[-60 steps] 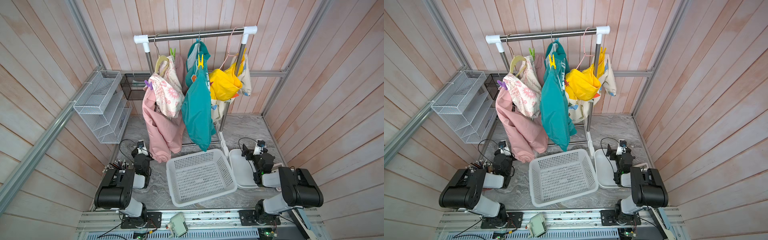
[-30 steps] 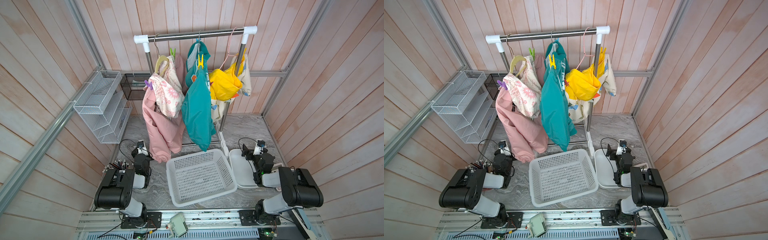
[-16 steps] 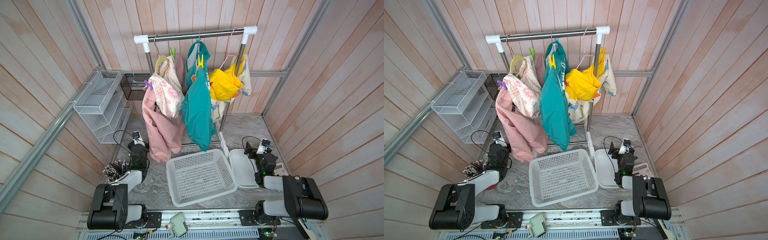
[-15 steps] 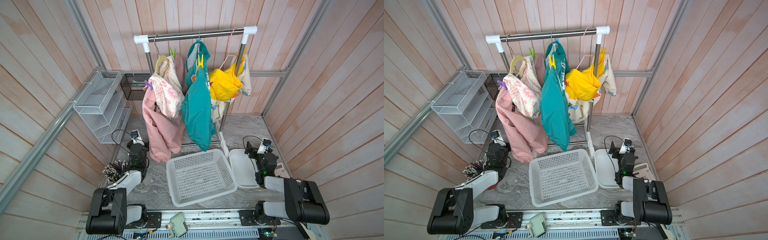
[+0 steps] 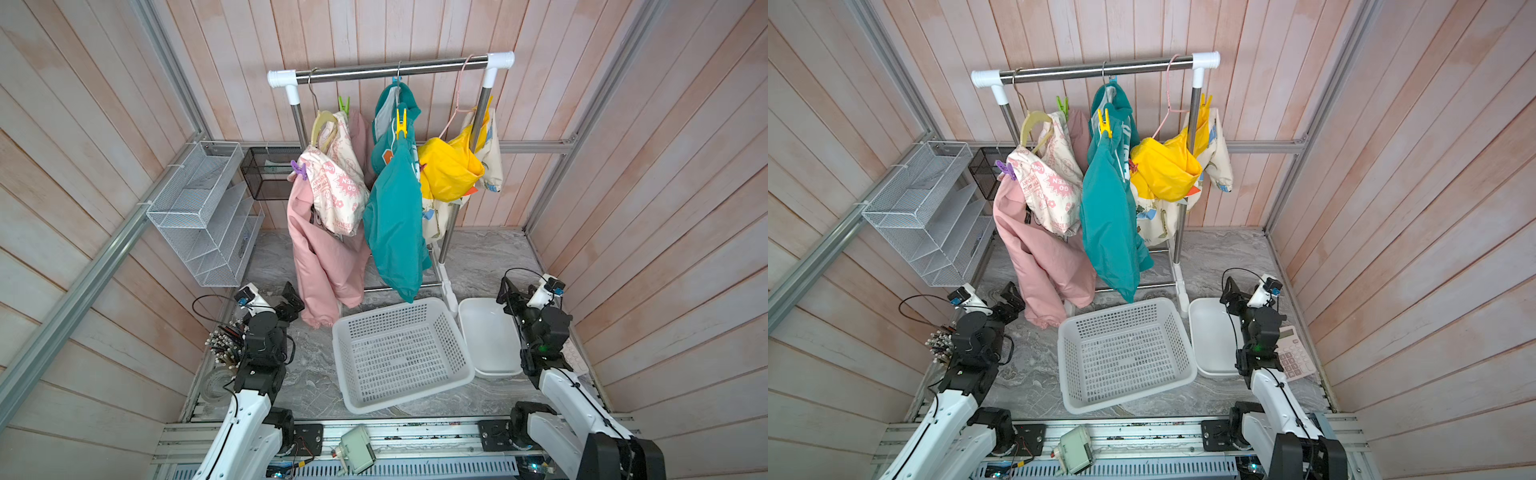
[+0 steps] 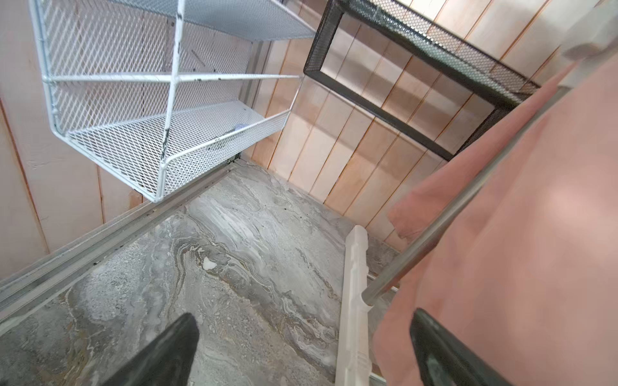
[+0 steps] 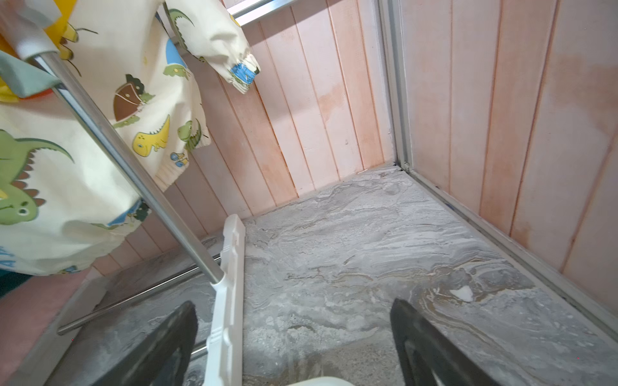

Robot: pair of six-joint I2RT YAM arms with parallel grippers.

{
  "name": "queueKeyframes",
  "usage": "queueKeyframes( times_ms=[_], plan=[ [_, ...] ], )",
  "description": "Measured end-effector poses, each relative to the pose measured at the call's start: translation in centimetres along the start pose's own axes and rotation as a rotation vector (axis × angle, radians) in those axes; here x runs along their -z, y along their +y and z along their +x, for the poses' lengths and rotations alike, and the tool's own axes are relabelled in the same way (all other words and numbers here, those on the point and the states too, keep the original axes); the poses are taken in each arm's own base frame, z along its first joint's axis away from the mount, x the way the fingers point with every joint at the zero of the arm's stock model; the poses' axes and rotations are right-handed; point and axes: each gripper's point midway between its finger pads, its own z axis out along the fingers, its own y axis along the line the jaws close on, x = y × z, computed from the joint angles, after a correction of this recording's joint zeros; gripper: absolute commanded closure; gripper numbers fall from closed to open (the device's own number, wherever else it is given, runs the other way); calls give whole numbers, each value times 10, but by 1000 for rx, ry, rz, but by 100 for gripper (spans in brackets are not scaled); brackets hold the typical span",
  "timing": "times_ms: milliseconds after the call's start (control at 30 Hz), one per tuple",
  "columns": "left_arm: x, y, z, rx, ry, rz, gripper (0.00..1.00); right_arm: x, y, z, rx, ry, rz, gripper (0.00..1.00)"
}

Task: Remove the clothespins securing jackets to the hanger
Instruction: Pick up the hanger from the clothesline.

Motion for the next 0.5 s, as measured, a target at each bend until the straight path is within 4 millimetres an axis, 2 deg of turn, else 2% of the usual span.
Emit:
queueKeyframes(
  times_ms=[200,300,500],
  plan=[
    [26,-12,-58,37,-96,-18,0,3,20,1,-77,32,-104,15],
    [39,-21,-88,53,-140,-9,0,2,32,-5,-106,40,-160,17],
    [60,-44,-129,68,-196,60,1,2,61,-17,-130,52,-261,19]
  ],
)
